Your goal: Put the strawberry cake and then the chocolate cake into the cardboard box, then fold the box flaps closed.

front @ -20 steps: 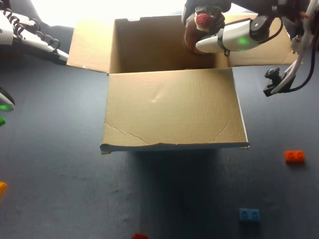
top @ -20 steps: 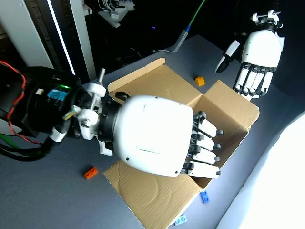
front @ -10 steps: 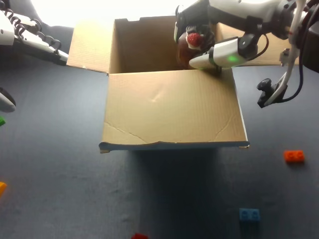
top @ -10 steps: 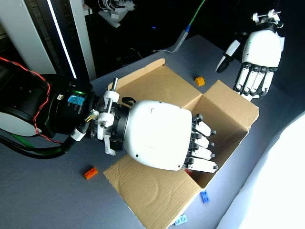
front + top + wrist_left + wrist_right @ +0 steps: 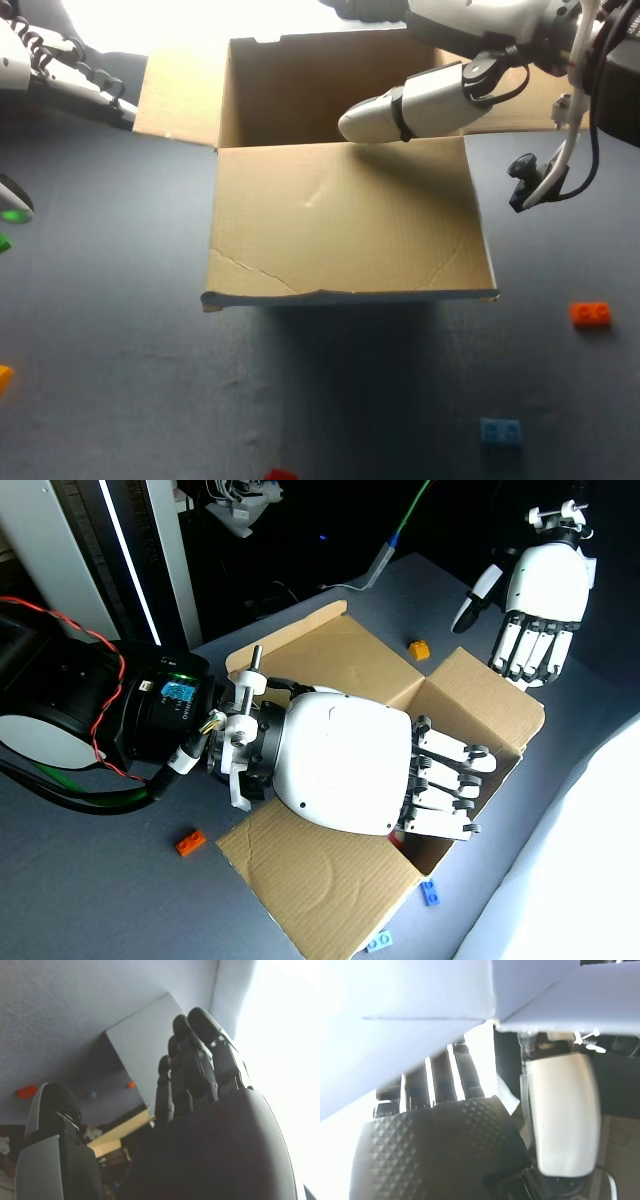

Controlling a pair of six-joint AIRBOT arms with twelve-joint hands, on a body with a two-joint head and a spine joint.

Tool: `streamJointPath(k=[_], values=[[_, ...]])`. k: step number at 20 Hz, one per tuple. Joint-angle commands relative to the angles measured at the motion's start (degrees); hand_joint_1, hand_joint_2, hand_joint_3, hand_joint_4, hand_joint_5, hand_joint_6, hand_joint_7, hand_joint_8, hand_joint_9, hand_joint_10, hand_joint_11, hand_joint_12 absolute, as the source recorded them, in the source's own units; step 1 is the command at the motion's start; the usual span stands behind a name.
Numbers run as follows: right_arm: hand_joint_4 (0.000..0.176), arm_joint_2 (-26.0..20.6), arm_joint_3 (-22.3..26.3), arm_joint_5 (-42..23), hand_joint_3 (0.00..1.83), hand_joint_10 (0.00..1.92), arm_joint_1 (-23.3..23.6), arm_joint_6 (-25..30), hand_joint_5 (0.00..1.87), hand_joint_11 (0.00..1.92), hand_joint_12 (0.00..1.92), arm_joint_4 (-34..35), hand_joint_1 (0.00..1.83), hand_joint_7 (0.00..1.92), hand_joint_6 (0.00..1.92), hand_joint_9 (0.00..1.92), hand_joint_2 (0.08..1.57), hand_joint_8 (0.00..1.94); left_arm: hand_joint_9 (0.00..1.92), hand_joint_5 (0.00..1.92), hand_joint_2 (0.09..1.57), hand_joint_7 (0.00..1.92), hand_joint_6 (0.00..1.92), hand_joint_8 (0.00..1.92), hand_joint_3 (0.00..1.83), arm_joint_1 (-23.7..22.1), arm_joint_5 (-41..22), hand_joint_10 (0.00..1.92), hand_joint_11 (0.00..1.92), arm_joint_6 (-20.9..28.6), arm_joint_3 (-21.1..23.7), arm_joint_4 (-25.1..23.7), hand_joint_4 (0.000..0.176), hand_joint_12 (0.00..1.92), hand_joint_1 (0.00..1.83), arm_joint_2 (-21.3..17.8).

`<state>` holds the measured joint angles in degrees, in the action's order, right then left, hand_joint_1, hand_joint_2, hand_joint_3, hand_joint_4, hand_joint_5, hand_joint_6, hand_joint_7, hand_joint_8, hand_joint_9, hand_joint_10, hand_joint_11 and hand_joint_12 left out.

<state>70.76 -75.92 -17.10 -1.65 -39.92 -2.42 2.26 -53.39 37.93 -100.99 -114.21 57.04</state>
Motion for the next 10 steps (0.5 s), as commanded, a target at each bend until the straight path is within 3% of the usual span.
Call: streamJointPath(k=[1,3,10], values=[[0.000,-1.3,0.0,-6.6,0.00,0.01,1.2,0.5,0.06,0.00,0.93,0.4,0.59,0.19,0.00,0.27,0.97,0.00,0.45,0.16,1.02,0.29,0.00,0.00,0.00,-0.9,1.2,0.00,0.08,-0.1,-0.1,4.0,0.044,1.32,0.61,-0.4],[0.000,-2.6,0.7,-5.8,0.00,0.00,1.6,1.0,0.05,0.00,0.80,0.3,0.58,0.16,0.00,0.22,0.95,0.00,0.45,0.16,1.02,0.29,0.00,0.00,0.00,-1.7,1.2,0.00,0.07,0.1,-0.2,4.0,0.044,1.32,0.61,-0.4],[0.000,-9.5,6.1,-5.8,0.00,0.00,1.0,4.4,0.07,0.00,0.76,-3.3,0.61,0.17,0.01,0.23,0.94,0.01,0.45,0.18,1.02,0.30,0.01,0.00,0.00,-4.3,1.2,0.00,0.07,1.3,-0.3,3.8,0.043,1.33,0.62,-0.2]])
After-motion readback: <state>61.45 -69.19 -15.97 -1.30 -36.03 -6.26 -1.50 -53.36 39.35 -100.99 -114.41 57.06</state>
